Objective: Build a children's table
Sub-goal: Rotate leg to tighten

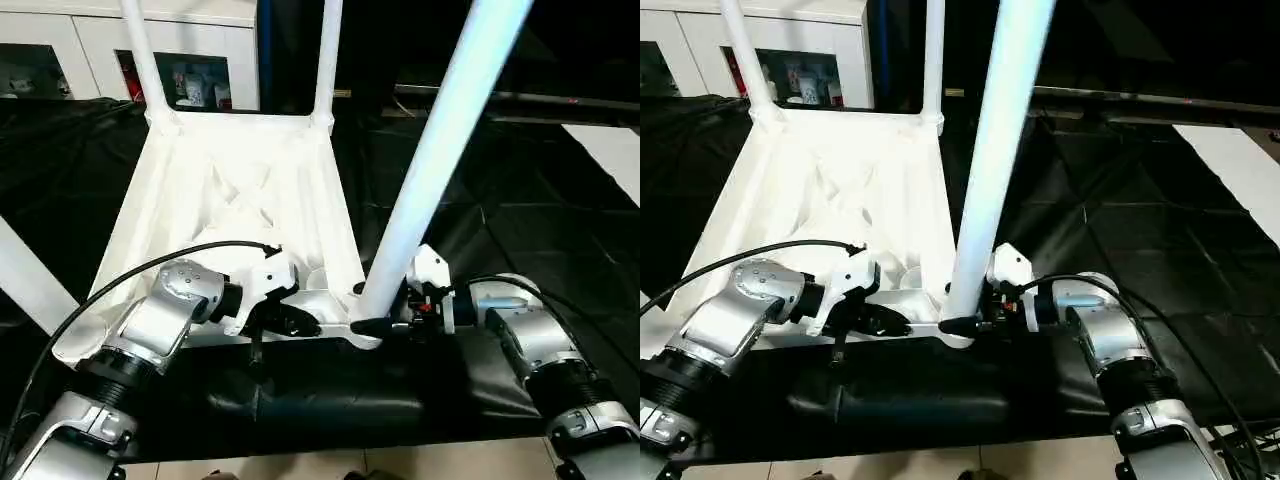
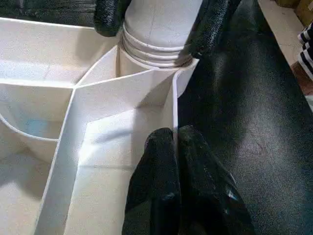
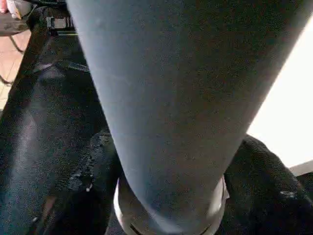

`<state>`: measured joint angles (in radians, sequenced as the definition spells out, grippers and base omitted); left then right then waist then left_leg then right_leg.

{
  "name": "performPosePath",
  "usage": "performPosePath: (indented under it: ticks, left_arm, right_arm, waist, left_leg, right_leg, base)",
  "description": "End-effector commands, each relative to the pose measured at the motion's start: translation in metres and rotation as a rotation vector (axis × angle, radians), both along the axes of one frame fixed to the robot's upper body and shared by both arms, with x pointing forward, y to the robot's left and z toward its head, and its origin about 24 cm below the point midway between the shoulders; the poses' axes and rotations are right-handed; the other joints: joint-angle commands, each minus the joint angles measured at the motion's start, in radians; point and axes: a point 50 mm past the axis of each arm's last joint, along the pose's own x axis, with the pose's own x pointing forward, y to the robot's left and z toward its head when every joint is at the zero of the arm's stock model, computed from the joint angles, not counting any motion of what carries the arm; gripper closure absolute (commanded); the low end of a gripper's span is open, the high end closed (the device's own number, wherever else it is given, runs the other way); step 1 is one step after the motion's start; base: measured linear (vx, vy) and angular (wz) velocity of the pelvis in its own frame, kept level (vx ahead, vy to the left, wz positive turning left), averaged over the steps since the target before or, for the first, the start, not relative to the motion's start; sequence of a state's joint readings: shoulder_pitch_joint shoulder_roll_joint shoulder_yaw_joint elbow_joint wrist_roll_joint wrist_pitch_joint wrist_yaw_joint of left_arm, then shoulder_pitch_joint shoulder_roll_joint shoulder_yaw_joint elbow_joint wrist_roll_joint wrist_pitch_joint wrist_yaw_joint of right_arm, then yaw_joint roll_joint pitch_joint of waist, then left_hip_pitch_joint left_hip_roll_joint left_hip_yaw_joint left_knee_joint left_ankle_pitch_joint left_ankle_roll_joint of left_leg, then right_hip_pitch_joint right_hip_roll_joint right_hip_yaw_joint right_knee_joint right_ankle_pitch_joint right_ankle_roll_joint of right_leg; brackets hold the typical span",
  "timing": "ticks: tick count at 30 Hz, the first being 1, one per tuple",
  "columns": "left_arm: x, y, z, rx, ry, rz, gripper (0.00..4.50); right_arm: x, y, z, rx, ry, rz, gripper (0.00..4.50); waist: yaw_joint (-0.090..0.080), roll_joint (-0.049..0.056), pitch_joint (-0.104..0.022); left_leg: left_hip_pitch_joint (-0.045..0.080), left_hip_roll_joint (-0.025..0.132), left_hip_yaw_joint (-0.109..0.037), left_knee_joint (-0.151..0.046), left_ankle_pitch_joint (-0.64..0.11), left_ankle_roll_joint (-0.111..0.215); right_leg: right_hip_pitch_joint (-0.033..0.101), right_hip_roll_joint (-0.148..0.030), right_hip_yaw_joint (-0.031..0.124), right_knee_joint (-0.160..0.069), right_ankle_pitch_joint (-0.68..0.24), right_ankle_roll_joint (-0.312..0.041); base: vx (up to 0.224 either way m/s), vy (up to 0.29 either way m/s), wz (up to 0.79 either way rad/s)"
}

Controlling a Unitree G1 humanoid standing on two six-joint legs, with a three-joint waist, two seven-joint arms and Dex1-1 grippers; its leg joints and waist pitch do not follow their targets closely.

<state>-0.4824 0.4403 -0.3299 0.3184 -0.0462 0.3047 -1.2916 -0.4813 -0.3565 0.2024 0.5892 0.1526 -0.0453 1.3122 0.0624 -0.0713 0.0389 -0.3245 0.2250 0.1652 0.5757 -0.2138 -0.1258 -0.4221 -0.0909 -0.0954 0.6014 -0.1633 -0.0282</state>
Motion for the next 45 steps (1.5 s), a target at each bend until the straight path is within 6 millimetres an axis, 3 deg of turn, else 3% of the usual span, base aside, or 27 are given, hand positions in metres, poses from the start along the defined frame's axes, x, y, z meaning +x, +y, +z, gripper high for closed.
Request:
performPosePath:
  ticks: [1, 7, 8, 9, 12, 15, 16, 17, 22, 23, 26, 28, 30, 32, 34, 36, 41, 43, 45]
  left_arm:
    - [-0.006, -0.009, -0.006, -0.019, 0.026, -0.03, 4.5]
    - [0.006, -0.017, -0.008, -0.027, -0.041, 0.102, 4.5]
    - [0.01, -0.022, -0.01, -0.03, -0.068, 0.15, 4.5]
    - [0.01, -0.022, -0.01, -0.03, -0.068, 0.15, 4.5]
    - [0.021, -0.038, -0.014, -0.025, -0.121, 0.284, 4.5]
    - [0.027, -0.052, -0.016, -0.033, -0.141, 0.366, 4.5]
    - [0.027, -0.052, -0.016, -0.033, -0.141, 0.366, 4.5]
    - [0.029, -0.061, -0.016, -0.043, -0.146, 0.408, 4.5]
    - [0.025, -0.08, -0.018, -0.045, -0.168, 0.39, 4.5]
    - [0.021, -0.085, -0.02, -0.041, -0.169, 0.363, 4.5]
    - [0.017, -0.086, -0.022, -0.029, -0.158, 0.327, 4.5]
    - [0.016, -0.084, -0.024, -0.011, -0.156, 0.315, 4.5]
    - [0.016, -0.082, -0.024, -0.004, -0.154, 0.313, 4.5]
    - [0.016, -0.08, -0.025, 0.0, -0.148, 0.306, 4.5]
    - [0.016, -0.067, -0.025, 0.034, -0.119, 0.258, 4.5]
    - [0.015, -0.058, -0.024, 0.053, -0.095, 0.225, 4.5]
    - [0.01, -0.039, -0.023, 0.093, -0.038, 0.135, 4.5]
    - [0.007, -0.033, -0.021, 0.095, -0.031, 0.09, 4.5]
    - [0.006, -0.029, -0.019, 0.087, -0.043, 0.065, 4.5]
  right_arm:
    - [0.0, -0.002, 0.0, -0.007, 0.004, -0.007, 1.79]
    - [0.001, 0.003, -0.008, 0.051, 0.034, -0.152, 2.03]
    - [0.003, 0.005, -0.013, 0.051, 0.034, -0.231, 2.03]
    - [0.003, 0.005, -0.013, 0.051, 0.034, -0.231, 2.03]
    - [0.012, 0.015, -0.027, 0.046, 0.043, -0.486, 2.04]
    - [0.017, 0.023, -0.04, 0.01, 0.078, -0.697, 2.05]
    - [0.017, 0.023, -0.04, 0.01, 0.078, -0.697, 2.05]
    - [0.02, 0.028, -0.045, -0.015, 0.086, -0.814, 2.05]
    - [0.025, 0.05, -0.045, 0.011, 0.12, -0.916, 2.05]
    - [0.027, 0.057, -0.04, 0.017, 0.08, -0.884, 2.05]
    - [0.028, 0.062, -0.032, 0.064, 0.056, -0.806, 1.36]
    - [0.028, 0.063, -0.027, 0.082, 0.05, -0.755, 1.34]
    - [0.028, 0.062, -0.026, 0.079, 0.042, -0.737, 0.94]
    - [0.029, 0.059, -0.024, 0.071, 0.026, -0.715, 0.94]
    - [0.026, 0.041, -0.015, 0.05, -0.034, -0.537, 0.94]
    - [0.021, 0.029, -0.009, 0.051, -0.041, -0.411, 0.94]
    - [0.014, 0.002, 0.0, 0.026, -0.034, -0.262, 0.94]
    - [0.014, -0.006, 0.003, 0.009, -0.036, -0.24, 0.94]
    - [0.014, -0.012, 0.005, -0.001, -0.037, -0.227, 0.94]
  waist:
    - [0.001, -0.003, -0.054]
    - [0.001, -0.001, -0.047]
    - [-0.001, 0.0, -0.046]
    - [-0.002, -0.002, -0.047]
    - [-0.006, 0.004, -0.045]
    - [-0.013, 0.003, -0.041]
    - [-0.017, 0.002, -0.041]
    - [-0.022, 0.006, -0.043]
    - [-0.031, 0.012, -0.045]
    - [-0.032, 0.013, -0.046]
    - [-0.032, 0.011, -0.046]
    - [-0.029, 0.012, -0.047]
    - [-0.027, 0.011, -0.047]
    - [-0.026, 0.011, -0.048]
    - [-0.023, 0.012, -0.049]
    - [-0.017, 0.009, -0.05]
    - [-0.007, 0.004, -0.059]
    - [-0.006, 0.0, -0.058]
    - [-0.004, 0.002, -0.056]
  left_leg:
    - [-0.019, 0.005, 0.015, -0.06, -0.105, 0.091]
    - [-0.013, 0.005, 0.016, -0.063, -0.16, 0.074]
    - [-0.018, 0.003, 0.012, -0.066, -0.176, 0.059]
    - [-0.016, 0.003, 0.012, -0.065, -0.186, 0.054]
    - [-0.014, -0.002, 0.008, -0.065, -0.236, 0.033]
    - [-0.013, -0.006, 0.006, -0.067, -0.259, 0.022]
    - [-0.014, -0.008, 0.005, -0.067, -0.267, 0.019]
    - [-0.015, -0.009, 0.003, -0.067, -0.274, 0.02]
    - [-0.014, -0.009, -0.002, -0.07, -0.311, 0.027]
    - [-0.013, -0.007, -0.002, -0.07, -0.32, 0.031]
    - [-0.017, -0.006, 0.0, -0.072, -0.312, 0.042]
    - [-0.017, -0.004, 0.002, -0.072, -0.299, 0.048]
    - [-0.016, -0.003, 0.005, -0.073, -0.28, 0.054]
    - [-0.017, -0.003, 0.006, -0.073, -0.269, 0.056]
    - [-0.017, -0.002, 0.006, -0.072, -0.258, 0.059]
    - [-0.019, 0.0, 0.009, -0.068, -0.238, 0.087]
    - [-0.023, 0.003, 0.014, -0.057, -0.079, 0.136]
    - [-0.022, 0.003, 0.016, -0.056, -0.077, 0.14]
    - [-0.02, 0.004, 0.015, -0.057, -0.097, 0.135]
  right_leg:
    - [0.069, -0.044, 0.05, -0.056, -0.205, -0.207]
    - [0.061, -0.043, 0.05, -0.069, -0.293, -0.181]
    - [0.065, -0.044, 0.048, -0.073, -0.346, -0.156]
    - [0.064, -0.043, 0.047, -0.077, -0.371, -0.144]
    - [0.058, -0.045, 0.045, -0.09, -0.48, -0.094]
    - [0.053, -0.041, 0.04, -0.1, -0.542, -0.059]
    - [0.053, -0.042, 0.037, -0.103, -0.563, -0.047]
    - [0.052, -0.044, 0.036, -0.109, -0.577, -0.03]
    - [0.048, -0.043, 0.031, -0.112, -0.574, -0.025]
    - [0.047, -0.043, 0.032, -0.112, -0.556, -0.029]
    - [0.05, -0.043, 0.036, -0.107, -0.518, -0.045]
    - [0.05, -0.043, 0.039, -0.103, -0.484, -0.062]
    - [0.052, -0.042, 0.042, -0.098, -0.443, -0.086]
    - [0.053, -0.043, 0.043, -0.097, -0.43, -0.095]
    - [0.057, -0.043, 0.043, -0.094, -0.415, -0.102]
    - [0.06, -0.044, 0.046, -0.089, -0.361, -0.121]
    - [0.069, -0.041, 0.048, -0.054, -0.105, -0.231]
    - [0.07, -0.043, 0.049, -0.051, -0.101, -0.243]
    - [0.069, -0.044, 0.048, -0.055, -0.137, -0.24]
  base:
    - [0.0, 0.0, 0.0]
    - [0.0, 0.0, 0.0]
    - [0.0, 0.0, 0.0]
    - [0.0, 0.0, 0.0]
    - [0.0, 0.0, 0.0]
    - [0.0, 0.0, 0.0]
    - [0.0, 0.0, 0.0]
    - [0.0, 0.0, 0.0]
    - [0.0, 0.0, 0.0]
    - [0.0, 0.0, 0.0]
    - [0.0, 0.0, 0.0]
    - [0.0, 0.0, 0.0]
    - [0.0, 0.0, 0.0]
    - [0.0, 0.0, 0.0]
    - [0.0, 0.0, 0.0]
    - [0.0, 0.0, 0.0]
    - [0.0, 0.0, 0.0]
    - [0.0, 0.0, 0.0]
    - [0.0, 0.0, 0.0]
